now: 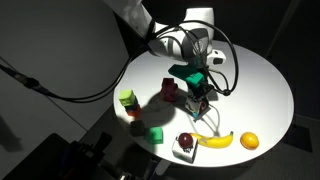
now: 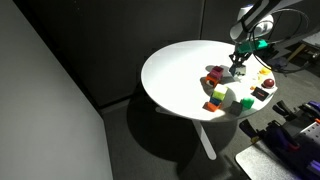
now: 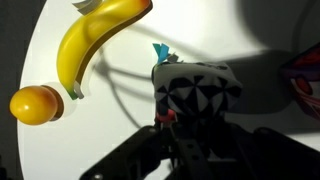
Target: Put the middle soft toy block on the two stacked toy blocks
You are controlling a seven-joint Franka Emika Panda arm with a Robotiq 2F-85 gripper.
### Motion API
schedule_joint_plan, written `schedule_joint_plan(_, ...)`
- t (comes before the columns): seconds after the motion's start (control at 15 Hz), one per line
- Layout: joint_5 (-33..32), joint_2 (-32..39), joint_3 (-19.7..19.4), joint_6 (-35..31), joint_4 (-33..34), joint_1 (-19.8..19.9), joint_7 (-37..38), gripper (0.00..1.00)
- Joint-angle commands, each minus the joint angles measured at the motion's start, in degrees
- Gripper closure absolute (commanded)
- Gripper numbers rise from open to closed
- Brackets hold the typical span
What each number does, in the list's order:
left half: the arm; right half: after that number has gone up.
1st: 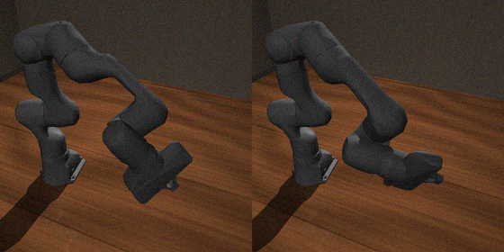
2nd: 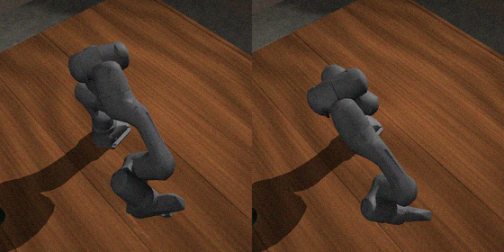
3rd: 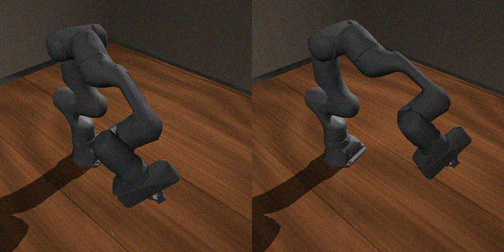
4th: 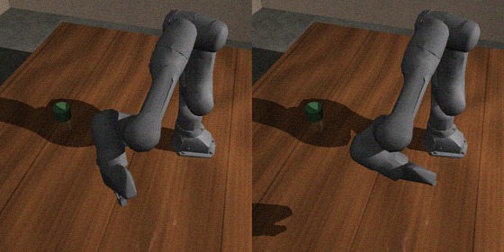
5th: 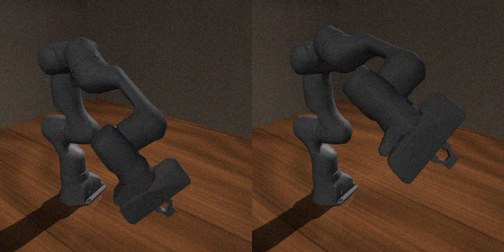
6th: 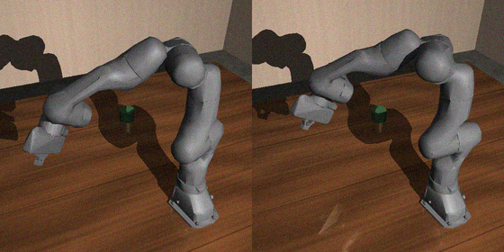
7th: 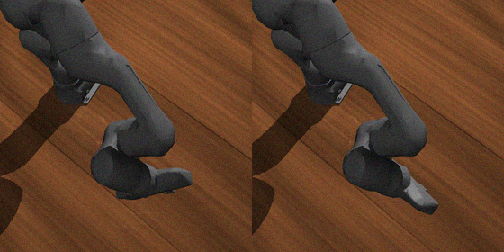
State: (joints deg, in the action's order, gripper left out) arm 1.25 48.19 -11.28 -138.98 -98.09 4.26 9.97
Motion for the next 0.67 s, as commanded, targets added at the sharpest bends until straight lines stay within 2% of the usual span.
schedule_joint_plan(0.0, -2.2, -4.4, -0.5, 3.3, -0.8, -1.0, 0.8, 0.93)
schedule_joint_plan(0.13, -3.3, -6.4, -0.4, 4.1, -1.1, -1.3, 0.6, 0.96)
schedule_joint_plan(0.2, -3.7, -7.2, -0.3, 4.4, -1.1, -1.5, 0.5, 0.94)
schedule_joint_plan(0.6, -6.2, -12.1, 1.4, 3.6, -2.8, -2.1, -2.7, 0.93)
